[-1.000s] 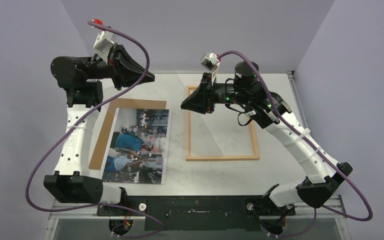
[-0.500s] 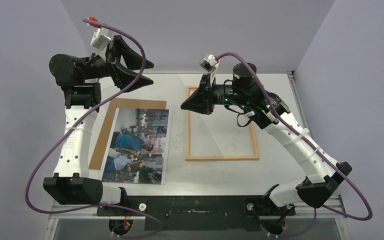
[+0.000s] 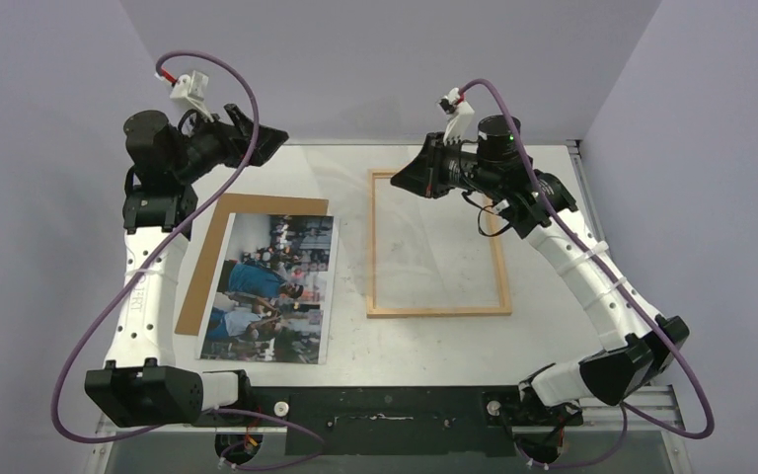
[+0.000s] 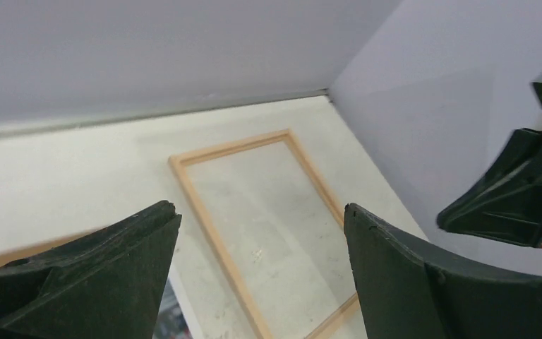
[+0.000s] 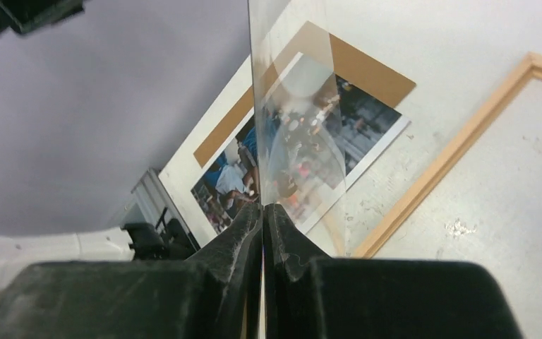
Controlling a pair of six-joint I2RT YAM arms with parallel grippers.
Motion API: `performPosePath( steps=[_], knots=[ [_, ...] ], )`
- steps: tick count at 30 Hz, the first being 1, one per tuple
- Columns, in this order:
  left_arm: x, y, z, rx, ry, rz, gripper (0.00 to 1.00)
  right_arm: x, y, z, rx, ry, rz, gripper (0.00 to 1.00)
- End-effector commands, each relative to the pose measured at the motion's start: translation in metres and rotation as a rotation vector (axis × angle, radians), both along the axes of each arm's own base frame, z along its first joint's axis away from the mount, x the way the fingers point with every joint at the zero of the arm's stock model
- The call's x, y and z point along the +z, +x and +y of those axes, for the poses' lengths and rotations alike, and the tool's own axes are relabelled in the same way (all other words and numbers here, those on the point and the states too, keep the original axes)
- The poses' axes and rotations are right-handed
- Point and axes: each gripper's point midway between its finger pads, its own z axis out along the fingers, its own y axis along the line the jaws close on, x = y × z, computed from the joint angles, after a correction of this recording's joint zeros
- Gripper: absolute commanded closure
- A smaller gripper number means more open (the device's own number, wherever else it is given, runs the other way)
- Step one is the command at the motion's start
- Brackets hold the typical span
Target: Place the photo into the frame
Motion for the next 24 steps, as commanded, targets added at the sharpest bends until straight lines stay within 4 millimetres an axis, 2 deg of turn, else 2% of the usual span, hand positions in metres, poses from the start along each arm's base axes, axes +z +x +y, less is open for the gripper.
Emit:
performPosePath(
  steps=[1,5,11,16,18,24],
  knots=[
    [-0.068,0.02,0.046,0.315,0.034,0.268,0.15,-0.013,0.046,-0.014,-0.178,0.095,0.207,1.0],
    [-0.111,0.018,0.048,0.35,-0.001,0.43,0.15,-0.025,0.071,-0.018,-0.228,0.152,0.333,1.0],
    [-0.149,0.009,0.033,0.327,-0.085,0.533,0.17,-0.045,0.092,-0.035,-0.288,0.166,0.433,1.0],
    [-0.173,0.005,0.025,0.319,-0.096,0.589,0.18,-0.092,0.105,-0.052,-0.273,0.107,0.565,1.0],
    [-0.181,0.003,0.012,0.291,-0.083,0.608,0.18,-0.111,0.105,-0.058,-0.254,0.068,0.604,1.0],
    [-0.209,0.006,-0.007,0.274,-0.044,0.674,0.19,-0.158,0.105,-0.081,-0.252,-0.055,0.685,1.0]
  ],
)
